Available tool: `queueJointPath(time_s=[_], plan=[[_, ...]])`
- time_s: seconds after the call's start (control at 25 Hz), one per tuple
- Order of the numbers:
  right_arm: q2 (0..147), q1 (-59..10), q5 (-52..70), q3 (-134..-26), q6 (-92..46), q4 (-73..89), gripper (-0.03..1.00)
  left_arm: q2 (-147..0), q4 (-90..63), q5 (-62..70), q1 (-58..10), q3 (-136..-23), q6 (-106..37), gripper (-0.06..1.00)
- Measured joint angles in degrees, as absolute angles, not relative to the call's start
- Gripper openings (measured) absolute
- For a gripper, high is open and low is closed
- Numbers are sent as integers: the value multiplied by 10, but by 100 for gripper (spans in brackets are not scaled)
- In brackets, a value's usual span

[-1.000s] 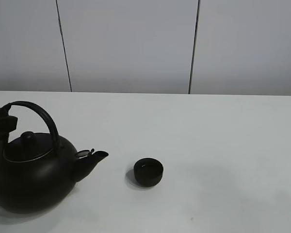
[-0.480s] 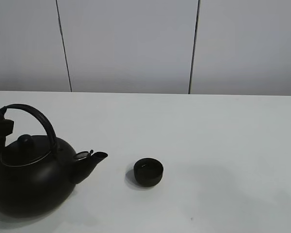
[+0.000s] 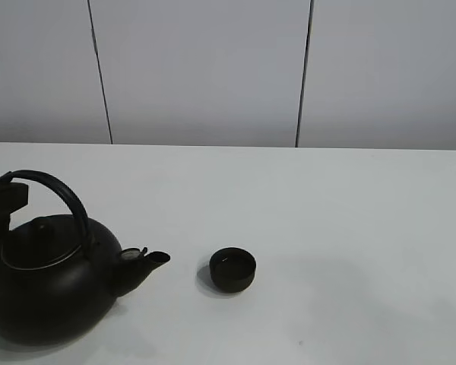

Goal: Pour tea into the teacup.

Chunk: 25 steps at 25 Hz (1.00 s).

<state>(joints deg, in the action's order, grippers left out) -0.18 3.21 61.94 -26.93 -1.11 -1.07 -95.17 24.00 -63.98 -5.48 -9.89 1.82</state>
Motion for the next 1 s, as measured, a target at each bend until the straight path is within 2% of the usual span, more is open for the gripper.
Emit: queueJointPath(time_s=[0.08,0.24,1.0], plan=[[-2,32,619,-269,-11,-11,56,-952,238,-644,-55,-99,20,34],[-2,32,619,-269,-11,-11,56,-951,236,-645,-55,-99,22,37],[-2,32,619,-269,-11,-11,56,-948,224,-657,-55,-34,33,37]])
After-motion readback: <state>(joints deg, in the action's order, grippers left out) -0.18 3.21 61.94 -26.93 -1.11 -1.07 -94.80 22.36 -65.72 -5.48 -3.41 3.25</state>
